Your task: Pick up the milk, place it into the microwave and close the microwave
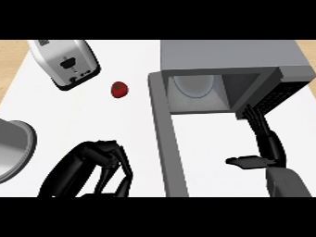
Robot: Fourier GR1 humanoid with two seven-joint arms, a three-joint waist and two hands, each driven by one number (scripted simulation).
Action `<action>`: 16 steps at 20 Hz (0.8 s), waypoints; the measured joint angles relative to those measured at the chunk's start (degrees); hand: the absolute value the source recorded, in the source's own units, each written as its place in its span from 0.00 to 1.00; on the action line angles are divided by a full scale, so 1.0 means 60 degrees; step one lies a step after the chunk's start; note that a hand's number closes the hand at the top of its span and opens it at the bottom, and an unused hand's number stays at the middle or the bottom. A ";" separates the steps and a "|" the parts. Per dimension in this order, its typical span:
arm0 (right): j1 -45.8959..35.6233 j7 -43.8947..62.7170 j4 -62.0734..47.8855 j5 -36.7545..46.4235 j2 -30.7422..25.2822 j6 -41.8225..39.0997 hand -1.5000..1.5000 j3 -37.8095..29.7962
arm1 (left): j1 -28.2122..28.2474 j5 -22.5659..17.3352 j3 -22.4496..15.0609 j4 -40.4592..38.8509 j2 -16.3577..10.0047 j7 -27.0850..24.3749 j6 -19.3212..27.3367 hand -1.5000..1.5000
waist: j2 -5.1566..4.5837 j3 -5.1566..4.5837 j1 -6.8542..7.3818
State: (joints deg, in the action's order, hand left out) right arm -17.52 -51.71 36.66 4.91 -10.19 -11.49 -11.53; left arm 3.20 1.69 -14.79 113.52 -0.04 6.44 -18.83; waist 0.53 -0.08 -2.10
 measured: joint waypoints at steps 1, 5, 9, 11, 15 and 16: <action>0.0311 0.0103 0.0407 -0.0074 -0.0054 -0.0108 0.00 0.0032 | -0.0217 0.0122 -0.0189 -0.0286 0.0001 -0.0042 0.0118 1.00 | -0.0007 0.0000 -0.0001; 0.1491 0.0487 0.2076 -0.0314 -0.0120 -0.0419 0.00 0.0207 | -0.0888 0.0706 -0.1078 -0.1678 0.0003 -0.0378 0.0640 1.00 | -0.0021 -0.0007 -0.0055; 0.2506 0.0590 0.3463 -0.0498 -0.0399 -0.0744 0.00 0.0303 | -0.1573 0.1174 -0.1934 -0.3410 -0.0002 -0.1196 0.1492 1.00 | -0.0043 -0.0011 -0.0074; 0.2954 0.0671 0.4147 -0.0541 -0.0571 -0.0825 0.00 0.0359 | -0.2040 0.1176 -0.2149 -0.4466 -0.0009 -0.1659 0.1937 1.00 | -0.0060 -0.0009 -0.0097; 0.3663 0.1088 0.5543 -0.1000 -0.0858 -0.1286 0.00 0.0411 | -0.2926 0.1152 -0.2917 -0.6271 -0.0019 -0.2647 0.3283 1.00 | -0.0079 -0.0014 -0.0163; 0.3795 0.1221 0.5887 -0.1160 -0.0916 -0.1411 0.00 0.0410 | -0.3036 0.1092 -0.3071 -0.6711 -0.0020 -0.2997 0.3657 1.00 | -0.0087 -0.0015 -0.0174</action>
State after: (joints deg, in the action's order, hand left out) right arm 5.25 -44.38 71.99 -2.05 -15.69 -19.95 -9.07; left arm -15.02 8.24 -33.22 73.25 -0.16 -11.54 3.12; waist 0.01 -0.17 -3.15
